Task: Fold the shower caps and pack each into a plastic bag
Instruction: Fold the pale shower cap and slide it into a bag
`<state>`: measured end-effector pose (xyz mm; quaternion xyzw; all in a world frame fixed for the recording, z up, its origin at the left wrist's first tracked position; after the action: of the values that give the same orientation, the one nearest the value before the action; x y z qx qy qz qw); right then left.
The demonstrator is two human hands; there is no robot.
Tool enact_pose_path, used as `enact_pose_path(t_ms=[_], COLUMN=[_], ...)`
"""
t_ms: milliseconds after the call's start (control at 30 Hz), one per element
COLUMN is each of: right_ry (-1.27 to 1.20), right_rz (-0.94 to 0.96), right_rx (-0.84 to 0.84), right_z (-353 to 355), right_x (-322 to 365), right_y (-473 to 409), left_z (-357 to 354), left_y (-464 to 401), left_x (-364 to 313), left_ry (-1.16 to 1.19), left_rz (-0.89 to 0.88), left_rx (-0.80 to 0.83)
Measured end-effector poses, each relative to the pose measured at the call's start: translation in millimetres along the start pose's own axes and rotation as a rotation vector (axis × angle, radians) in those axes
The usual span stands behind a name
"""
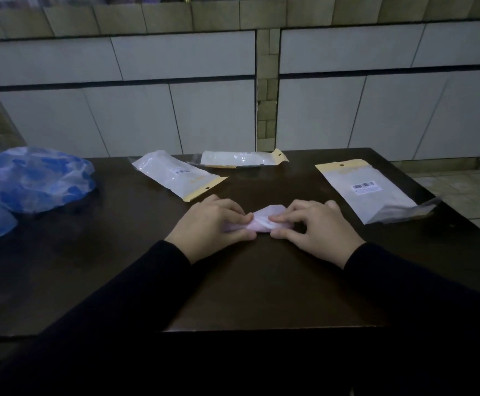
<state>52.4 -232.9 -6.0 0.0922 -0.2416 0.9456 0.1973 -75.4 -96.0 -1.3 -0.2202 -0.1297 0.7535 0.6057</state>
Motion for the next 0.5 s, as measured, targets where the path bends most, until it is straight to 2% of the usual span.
enact_pose_path(t_ms=[133,233,333,500], right_ry=[0.083,0.102,0.122,0.017], right_rz=[0.010,0.017,0.025,-0.070], right_rx=[-0.009,-0.003,-0.001,0.008], right_z=[0.2,0.3,2.8,5.7], right_x=[0.3,3.0,7.0,2.9], right_y=[-2.6,-4.8,-5.1,-7.1], left_z=[-1.4,-1.0,1.0,4.0], left_y=[-3.7,1.2,2.9,6.9], left_x=[3.8,0.7,-1.7,-8.0], left_ry=[-0.014,-0.053,-0.086,-0.069], left_rz=[0.039,-0.011,-0.012,0.020], left_rx=[0.001,-0.051,-0.031,-0.023])
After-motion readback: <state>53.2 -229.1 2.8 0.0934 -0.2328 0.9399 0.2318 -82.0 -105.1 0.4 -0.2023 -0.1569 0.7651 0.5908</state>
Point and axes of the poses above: each hand's wrist, its own y-axis away from the middle knuckle, its own z-axis out of the back of the hand, x = y × z, the point moved 5 cm from there along -y, towards the middle knuckle, and after that the axes turned 10 degrees about -x, right-handed, at the moved point
